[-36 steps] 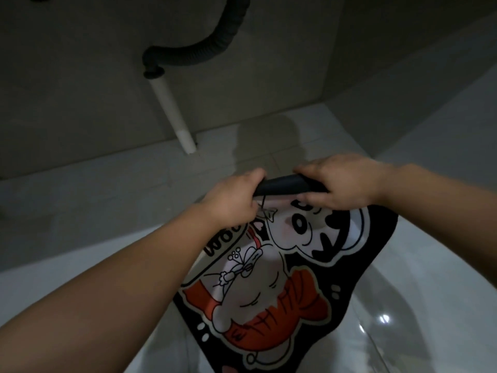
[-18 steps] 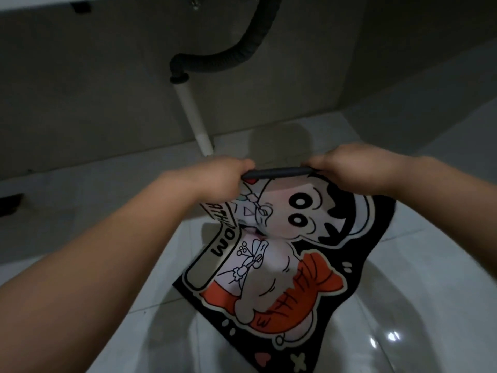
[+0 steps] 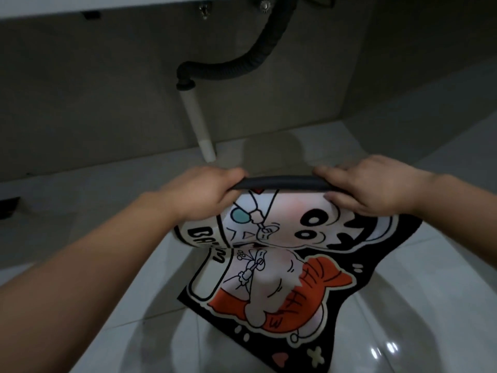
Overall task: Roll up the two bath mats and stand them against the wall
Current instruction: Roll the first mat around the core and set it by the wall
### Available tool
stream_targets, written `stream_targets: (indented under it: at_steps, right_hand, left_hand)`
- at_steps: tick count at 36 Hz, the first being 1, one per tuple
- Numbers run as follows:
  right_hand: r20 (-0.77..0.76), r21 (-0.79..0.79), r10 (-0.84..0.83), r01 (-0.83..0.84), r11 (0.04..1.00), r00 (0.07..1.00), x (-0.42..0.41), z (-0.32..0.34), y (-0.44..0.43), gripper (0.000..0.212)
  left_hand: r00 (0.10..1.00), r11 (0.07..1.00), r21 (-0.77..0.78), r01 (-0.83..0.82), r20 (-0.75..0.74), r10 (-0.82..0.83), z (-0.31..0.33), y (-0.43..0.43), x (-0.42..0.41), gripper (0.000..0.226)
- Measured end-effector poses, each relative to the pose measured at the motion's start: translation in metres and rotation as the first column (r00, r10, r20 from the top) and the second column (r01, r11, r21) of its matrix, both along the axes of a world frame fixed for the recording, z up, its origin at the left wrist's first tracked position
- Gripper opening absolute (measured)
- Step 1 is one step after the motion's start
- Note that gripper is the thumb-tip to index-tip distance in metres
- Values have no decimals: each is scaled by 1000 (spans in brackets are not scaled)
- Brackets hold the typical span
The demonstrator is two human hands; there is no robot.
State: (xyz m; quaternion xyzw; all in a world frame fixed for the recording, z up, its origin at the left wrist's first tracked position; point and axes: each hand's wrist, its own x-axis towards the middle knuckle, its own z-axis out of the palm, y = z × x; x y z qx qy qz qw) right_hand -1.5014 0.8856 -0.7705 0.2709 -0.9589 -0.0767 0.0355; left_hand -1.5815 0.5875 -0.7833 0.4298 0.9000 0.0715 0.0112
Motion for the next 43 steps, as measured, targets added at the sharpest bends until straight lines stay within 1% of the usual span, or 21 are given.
stream_targets:
  at_steps: [3,5,7,9,11,13,15,17,19,21,23,25,28,29,31,33,35,36,40,42,43]
  right_hand:
    - [22,21,-7,7,1000,1000,-1,1,-3,51]
    - [39,87,-42,38,995,998,-3,3,-6,56]
    - [54,166,-72,62,984,996,-5,3,-7,67]
    - [66,201,-91,76,977,994,-6,1,-8,74]
    - [62,209,-89,74,975,994,-6,-3,-8,76]
    - [37,187,-54,46,981,998,-4,-5,-8,68]
    - [10,100,-13,12,995,1000,-1,-1,-7,63]
    - [0,41,0,0,999,1000,-1,2,-8,61]
    - [-41,54,-11,13,998,999,-2,2,-9,60]
    - [-113,69,-13,21,997,994,-5,2,-7,62]
    - [-151,69,5,6,998,988,-8,0,-4,63]
    - [-158,71,28,-17,997,987,-10,-2,-1,61]
    - [-163,82,47,-34,996,986,-7,-2,0,58]
    - [-164,82,50,-37,996,985,-6,-1,0,56]
    - [-163,85,39,-26,996,986,-3,2,-2,48]
    - [-138,103,-16,30,994,990,-2,3,-7,32]
    - [-90,118,-88,99,988,992,-4,3,-14,17]
    - [-61,113,-115,121,986,991,-5,3,-17,13]
    - [69,37,-191,188,981,979,-9,3,-25,12]
    - [59,90,-175,170,981,983,-10,1,-26,17]
    - [42,134,-165,158,978,985,-10,-1,-25,23]
  left_hand:
    - [999,1000,-11,22,-25,-22,-1,-4,2,31]
    - [999,999,-26,22,-37,-23,-1,-4,2,34]
    - [999,998,-59,11,-48,-14,0,-3,1,28]
    - [1000,994,-109,-8,-22,5,3,1,0,15]
    - [999,985,-168,-32,28,38,7,6,0,7]
    - [995,974,-218,-64,54,78,12,10,0,12]
    - [993,964,-247,-99,37,111,14,13,0,19]
    - [991,964,-231,-130,0,133,15,15,0,26]
    - [988,970,-187,-154,-35,150,14,16,0,28]
    - [986,977,-139,-164,-57,157,12,14,0,28]
    - [991,987,-113,-117,-84,108,8,9,-1,25]
    - [993,994,-89,-56,-107,46,5,5,-3,26]
    - [995,996,-83,-16,-101,7,6,4,1,47]
    - [996,995,-98,-16,-87,7,7,5,1,45]
    - [999,991,-131,-25,-51,19,7,8,-1,33]
    - [999,990,-141,-32,-26,29,9,11,-3,22]
    - [999,988,-151,-36,-26,33,12,14,-4,18]
    - [999,986,-159,-44,-31,40,13,16,-4,17]
    - [996,981,-173,-93,-26,90,11,21,-2,14]
    - [992,983,-146,-115,33,121,10,22,-2,11]
    - [990,982,-141,-126,47,134,10,23,-3,12]
